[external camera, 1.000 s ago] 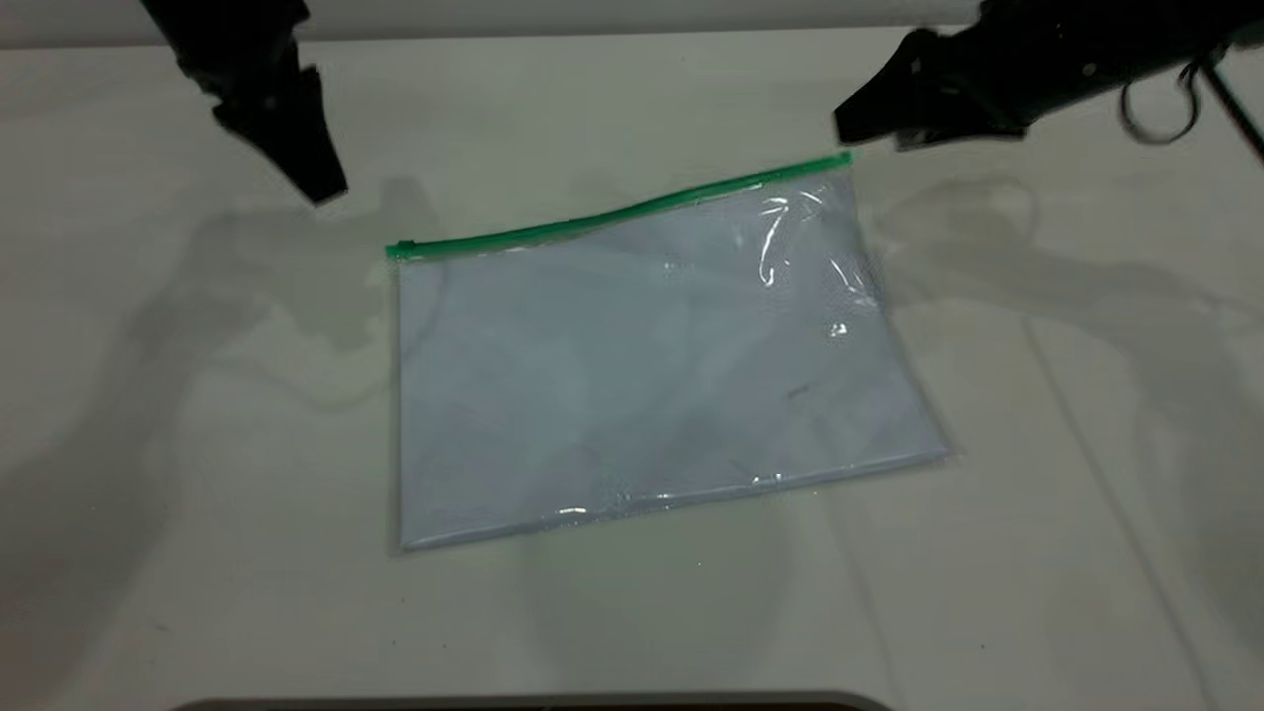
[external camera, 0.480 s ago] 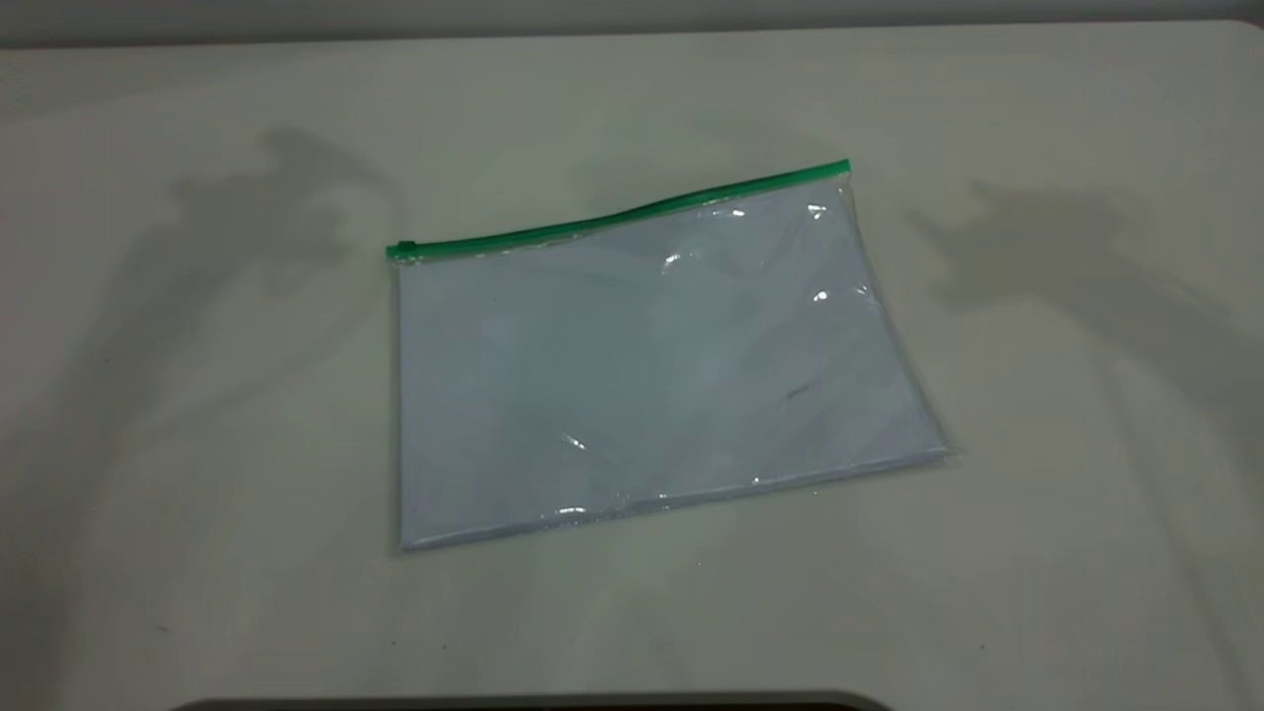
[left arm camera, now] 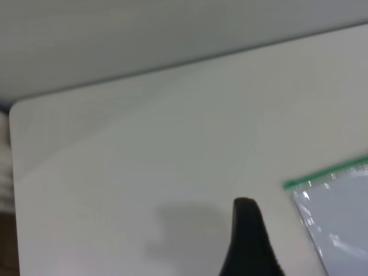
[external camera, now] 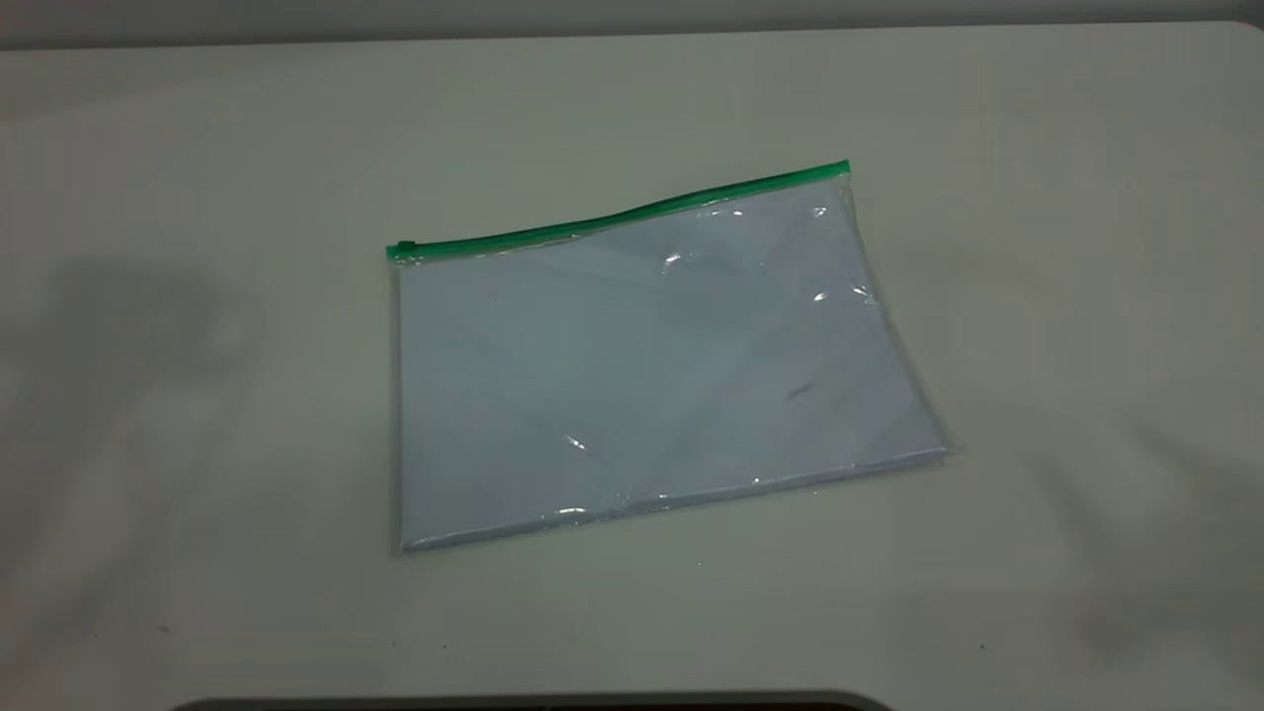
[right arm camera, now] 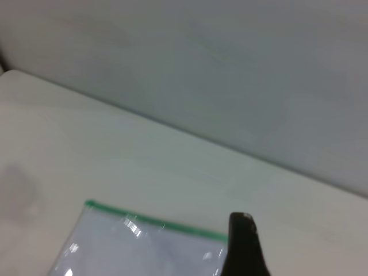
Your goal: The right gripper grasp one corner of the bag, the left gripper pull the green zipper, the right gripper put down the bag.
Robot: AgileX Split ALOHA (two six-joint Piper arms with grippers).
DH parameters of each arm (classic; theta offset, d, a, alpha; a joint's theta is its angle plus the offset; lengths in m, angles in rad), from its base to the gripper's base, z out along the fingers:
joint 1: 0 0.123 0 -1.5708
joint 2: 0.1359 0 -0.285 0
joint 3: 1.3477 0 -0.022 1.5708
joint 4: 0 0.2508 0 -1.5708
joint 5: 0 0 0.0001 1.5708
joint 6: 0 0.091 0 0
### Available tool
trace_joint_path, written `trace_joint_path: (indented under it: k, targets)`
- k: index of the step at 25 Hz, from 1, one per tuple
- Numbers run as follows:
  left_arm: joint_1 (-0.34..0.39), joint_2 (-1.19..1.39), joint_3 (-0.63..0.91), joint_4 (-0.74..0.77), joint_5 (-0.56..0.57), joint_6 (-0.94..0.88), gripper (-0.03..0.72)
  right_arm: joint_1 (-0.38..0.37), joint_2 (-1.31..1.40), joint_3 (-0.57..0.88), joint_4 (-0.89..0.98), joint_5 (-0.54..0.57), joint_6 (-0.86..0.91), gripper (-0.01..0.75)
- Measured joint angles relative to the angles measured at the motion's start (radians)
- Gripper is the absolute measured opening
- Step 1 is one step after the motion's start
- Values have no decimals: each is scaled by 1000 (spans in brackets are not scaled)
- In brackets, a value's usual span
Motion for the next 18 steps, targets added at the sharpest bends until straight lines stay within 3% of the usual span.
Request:
trace_joint_path:
  k: [4,10,18]
  targets:
    - [0,-275,257,0,0,-6,582,0,-168,112,-25,79,39,578]
    - [0,-736,629,0,0,-11,582,0,-415,377,-28,104,51,578]
    - [0,-1249,945,0,0,-11,582,0,-627,571,-37,159,75,578]
